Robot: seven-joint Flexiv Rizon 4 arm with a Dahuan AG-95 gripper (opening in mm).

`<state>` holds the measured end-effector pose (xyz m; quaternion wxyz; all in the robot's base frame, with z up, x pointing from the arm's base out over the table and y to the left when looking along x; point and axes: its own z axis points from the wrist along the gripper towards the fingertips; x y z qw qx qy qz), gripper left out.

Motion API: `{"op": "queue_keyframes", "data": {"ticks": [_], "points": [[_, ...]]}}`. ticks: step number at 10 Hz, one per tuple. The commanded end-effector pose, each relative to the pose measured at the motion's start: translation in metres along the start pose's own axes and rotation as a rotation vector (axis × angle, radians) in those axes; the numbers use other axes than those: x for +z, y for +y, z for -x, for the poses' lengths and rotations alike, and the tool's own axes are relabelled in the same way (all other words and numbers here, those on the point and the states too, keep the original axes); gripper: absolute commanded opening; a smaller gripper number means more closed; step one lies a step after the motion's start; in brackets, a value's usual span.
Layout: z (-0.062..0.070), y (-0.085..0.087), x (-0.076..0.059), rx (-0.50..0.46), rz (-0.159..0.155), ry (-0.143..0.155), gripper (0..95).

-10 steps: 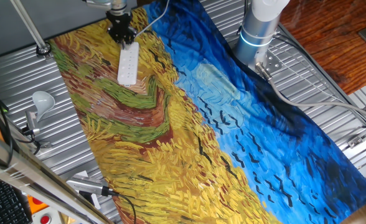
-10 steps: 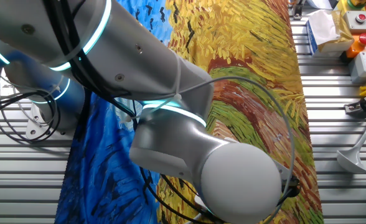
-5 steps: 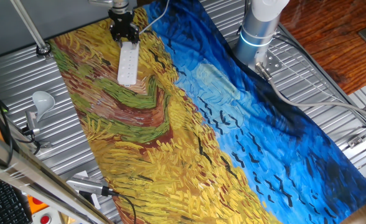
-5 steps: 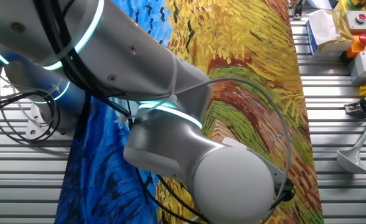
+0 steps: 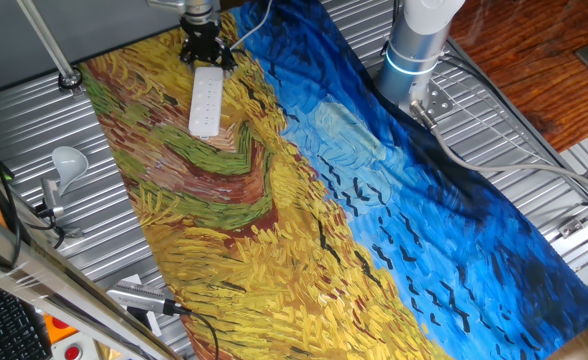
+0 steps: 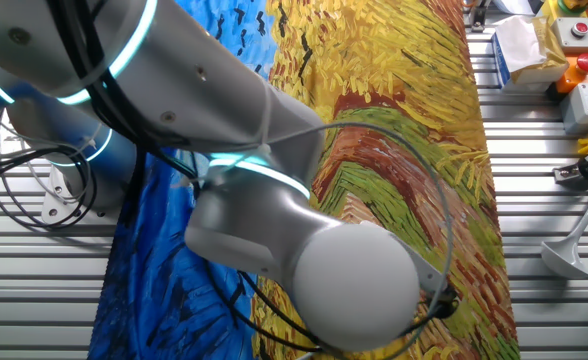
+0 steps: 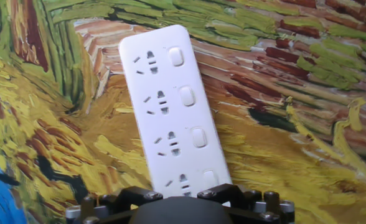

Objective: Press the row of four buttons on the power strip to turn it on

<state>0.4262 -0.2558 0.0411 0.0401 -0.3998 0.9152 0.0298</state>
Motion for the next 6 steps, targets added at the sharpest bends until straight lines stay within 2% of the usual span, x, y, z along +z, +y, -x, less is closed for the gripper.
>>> {"op": "queue_keyframes", "data": {"ticks": [1,2,3,6], "points": [[-0.0006,-0.0013,0.0007,-0.053,-0.04,0.026,76.0],[-0.0006,-0.0013,0.0007,-0.065,-0.03,0.036,76.0],[-0.0006,-0.0013,0.0007,-0.073,-0.025,0.03,95.0],[-0.0006,-0.001,0.0008,-0.08,-0.019,0.026,95.0]]}}
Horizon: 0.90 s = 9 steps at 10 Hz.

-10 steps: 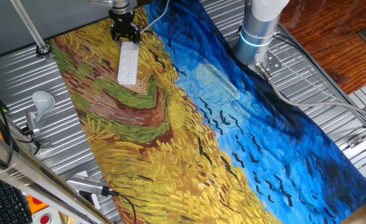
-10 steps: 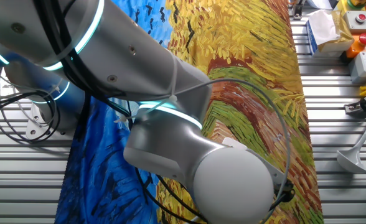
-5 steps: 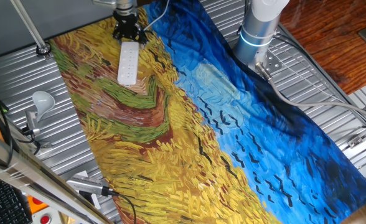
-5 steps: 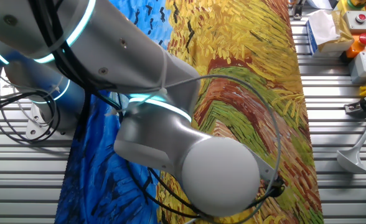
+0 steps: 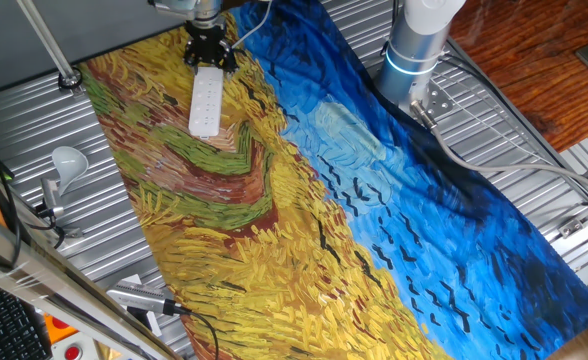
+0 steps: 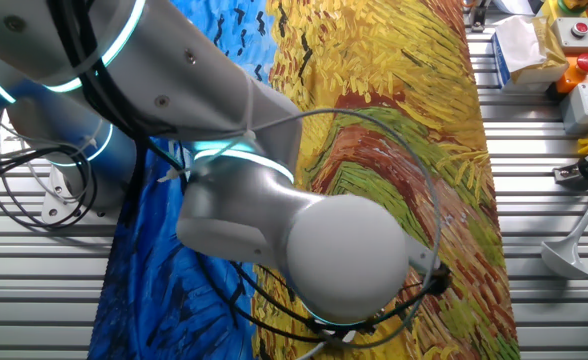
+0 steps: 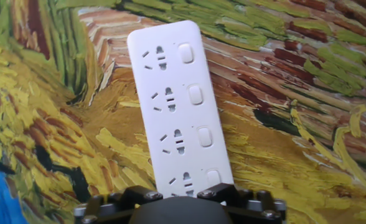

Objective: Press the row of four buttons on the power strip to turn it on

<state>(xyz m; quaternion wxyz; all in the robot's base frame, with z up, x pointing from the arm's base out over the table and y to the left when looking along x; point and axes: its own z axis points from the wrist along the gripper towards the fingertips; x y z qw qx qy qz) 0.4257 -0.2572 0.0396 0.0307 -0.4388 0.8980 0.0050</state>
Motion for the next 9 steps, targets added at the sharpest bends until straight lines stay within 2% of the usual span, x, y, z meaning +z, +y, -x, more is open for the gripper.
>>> {"op": "queue_keyframes", "data": {"ticks": [1,9], "points": [[0.0,0.002,0.0,0.006,0.017,-0.018,95.0],[0.009,0.012,0.01,0.024,0.015,-0.019,95.0]]}}
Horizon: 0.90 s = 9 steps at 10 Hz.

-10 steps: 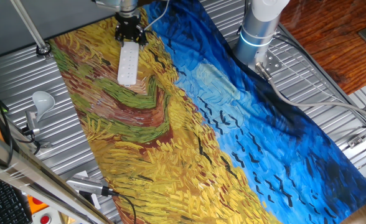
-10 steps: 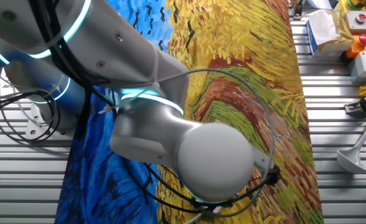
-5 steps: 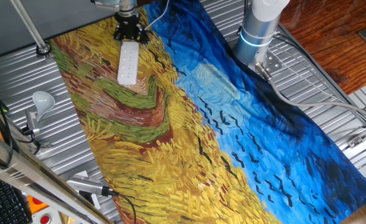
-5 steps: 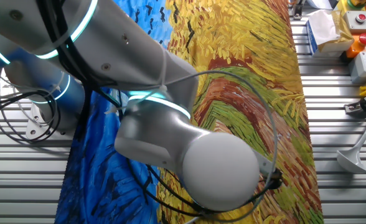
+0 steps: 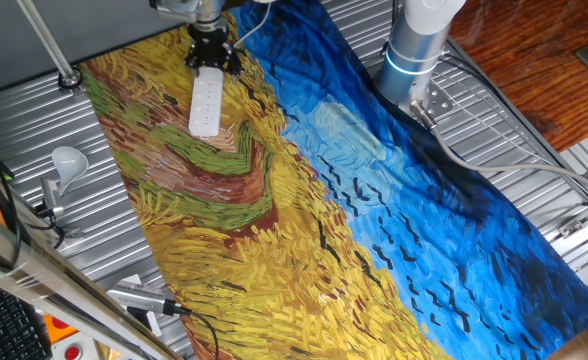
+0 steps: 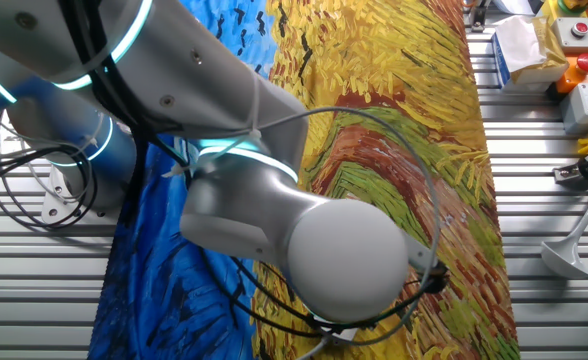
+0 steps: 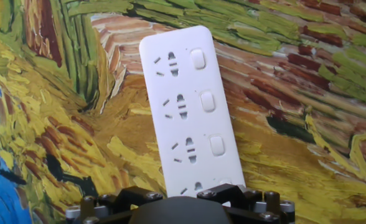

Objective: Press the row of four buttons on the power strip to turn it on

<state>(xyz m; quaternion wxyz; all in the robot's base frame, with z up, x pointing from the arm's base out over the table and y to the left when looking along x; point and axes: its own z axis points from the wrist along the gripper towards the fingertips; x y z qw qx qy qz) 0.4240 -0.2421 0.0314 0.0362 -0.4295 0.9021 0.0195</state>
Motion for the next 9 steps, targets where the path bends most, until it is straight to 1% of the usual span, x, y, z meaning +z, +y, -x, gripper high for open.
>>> {"op": "queue_keyframes", "data": {"ticks": [1,9], "points": [[-0.0012,0.0028,0.0032,0.005,-0.006,0.002,95.0],[-0.0003,0.0073,0.009,0.02,-0.006,0.0,95.0]]}}
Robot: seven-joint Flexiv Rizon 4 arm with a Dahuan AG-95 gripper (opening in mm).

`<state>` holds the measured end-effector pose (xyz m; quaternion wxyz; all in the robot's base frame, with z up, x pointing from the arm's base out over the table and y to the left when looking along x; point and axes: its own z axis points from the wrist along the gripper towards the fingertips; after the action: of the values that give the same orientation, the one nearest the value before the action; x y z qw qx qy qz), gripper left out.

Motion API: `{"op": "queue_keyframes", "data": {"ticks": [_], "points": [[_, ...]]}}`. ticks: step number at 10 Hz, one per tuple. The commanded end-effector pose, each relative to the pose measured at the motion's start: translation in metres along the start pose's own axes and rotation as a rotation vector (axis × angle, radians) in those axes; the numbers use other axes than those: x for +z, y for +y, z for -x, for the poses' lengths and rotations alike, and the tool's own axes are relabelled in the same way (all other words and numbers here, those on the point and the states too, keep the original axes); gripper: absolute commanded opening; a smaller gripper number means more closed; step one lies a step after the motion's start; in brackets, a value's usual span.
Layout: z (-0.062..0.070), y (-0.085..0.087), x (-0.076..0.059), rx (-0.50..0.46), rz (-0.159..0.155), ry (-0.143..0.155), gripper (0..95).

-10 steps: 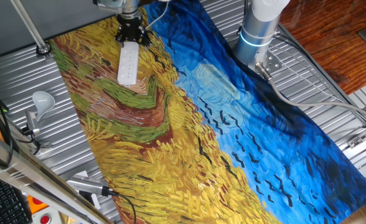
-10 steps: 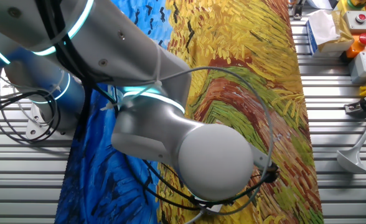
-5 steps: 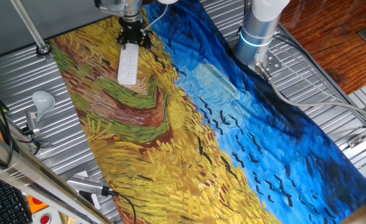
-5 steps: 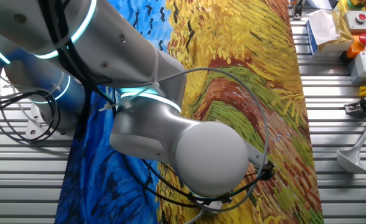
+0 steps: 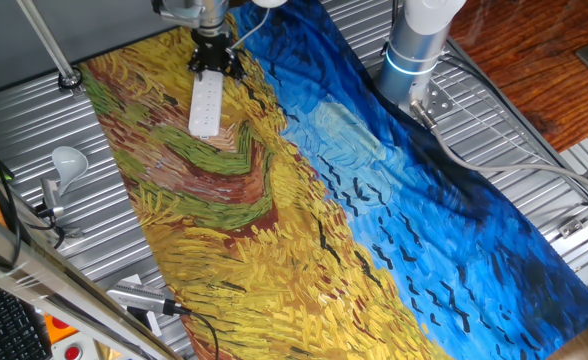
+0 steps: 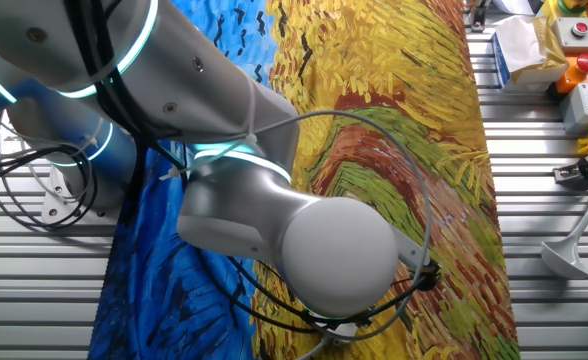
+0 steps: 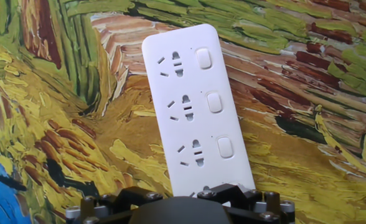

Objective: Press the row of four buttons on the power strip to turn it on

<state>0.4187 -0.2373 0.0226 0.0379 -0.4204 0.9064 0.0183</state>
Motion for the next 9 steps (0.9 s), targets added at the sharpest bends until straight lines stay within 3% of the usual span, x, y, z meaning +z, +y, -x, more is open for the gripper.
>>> {"op": "queue_keyframes", "data": {"ticks": [1,4,5,9], "points": [[0.0006,0.0006,0.0009,0.0,-0.003,0.003,95.0],[0.0002,0.0006,0.004,-0.007,-0.005,-0.002,95.0],[0.0001,0.0005,0.0043,-0.007,-0.006,-0.004,76.0],[-0.0001,0.0005,0.0059,-0.006,-0.008,-0.018,76.0]]}}
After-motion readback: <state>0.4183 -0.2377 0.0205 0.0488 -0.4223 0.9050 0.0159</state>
